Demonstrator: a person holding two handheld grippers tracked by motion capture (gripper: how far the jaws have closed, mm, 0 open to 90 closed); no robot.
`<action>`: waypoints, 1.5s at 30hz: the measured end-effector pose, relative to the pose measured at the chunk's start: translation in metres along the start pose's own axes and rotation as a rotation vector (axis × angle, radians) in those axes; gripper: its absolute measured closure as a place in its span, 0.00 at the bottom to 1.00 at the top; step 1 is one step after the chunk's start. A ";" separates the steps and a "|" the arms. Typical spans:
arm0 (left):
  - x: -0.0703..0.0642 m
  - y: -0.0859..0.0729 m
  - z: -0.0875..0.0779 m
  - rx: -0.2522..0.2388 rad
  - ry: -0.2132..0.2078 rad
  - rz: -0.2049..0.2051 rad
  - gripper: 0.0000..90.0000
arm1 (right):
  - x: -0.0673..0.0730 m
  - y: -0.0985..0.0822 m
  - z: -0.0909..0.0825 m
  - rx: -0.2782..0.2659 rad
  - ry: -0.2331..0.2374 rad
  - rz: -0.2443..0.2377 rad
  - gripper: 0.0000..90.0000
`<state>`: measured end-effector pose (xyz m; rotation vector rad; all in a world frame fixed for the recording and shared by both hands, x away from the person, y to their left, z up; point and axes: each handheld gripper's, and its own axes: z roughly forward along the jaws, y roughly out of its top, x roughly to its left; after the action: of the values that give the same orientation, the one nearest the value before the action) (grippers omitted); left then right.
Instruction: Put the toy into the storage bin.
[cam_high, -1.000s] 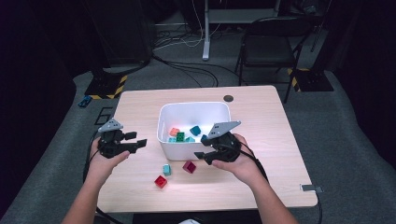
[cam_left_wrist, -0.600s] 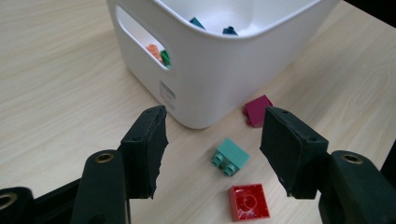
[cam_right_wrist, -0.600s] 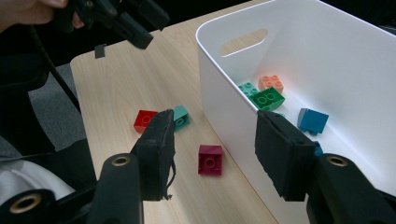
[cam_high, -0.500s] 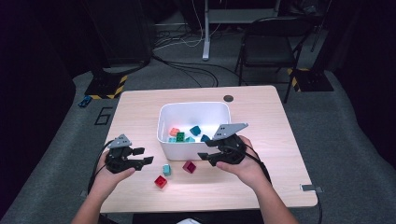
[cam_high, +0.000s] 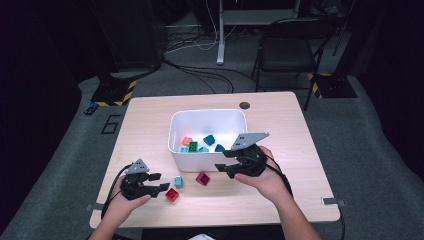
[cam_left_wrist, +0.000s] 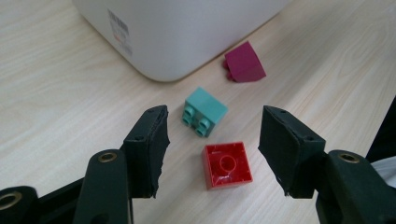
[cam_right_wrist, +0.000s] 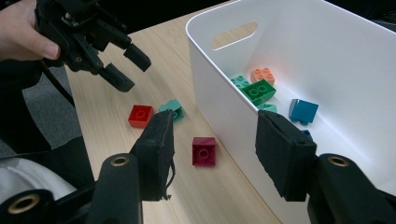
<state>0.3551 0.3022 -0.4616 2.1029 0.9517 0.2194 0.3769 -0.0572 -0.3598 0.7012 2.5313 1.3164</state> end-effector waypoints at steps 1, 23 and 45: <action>-0.001 -0.002 0.002 -0.003 -0.005 -0.006 0.48 | 0.000 0.000 0.000 0.000 -0.002 0.002 0.52; -0.007 -0.020 0.033 0.039 -0.018 -0.052 0.45 | -0.001 0.001 -0.010 -0.023 -0.025 0.009 0.52; -0.007 -0.024 0.040 0.111 0.002 -0.003 0.63 | 0.000 0.000 -0.008 -0.025 -0.026 -0.001 0.51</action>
<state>0.3544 0.2833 -0.5046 2.2025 0.9883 0.1713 0.3740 -0.0626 -0.3552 0.7076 2.4904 1.3269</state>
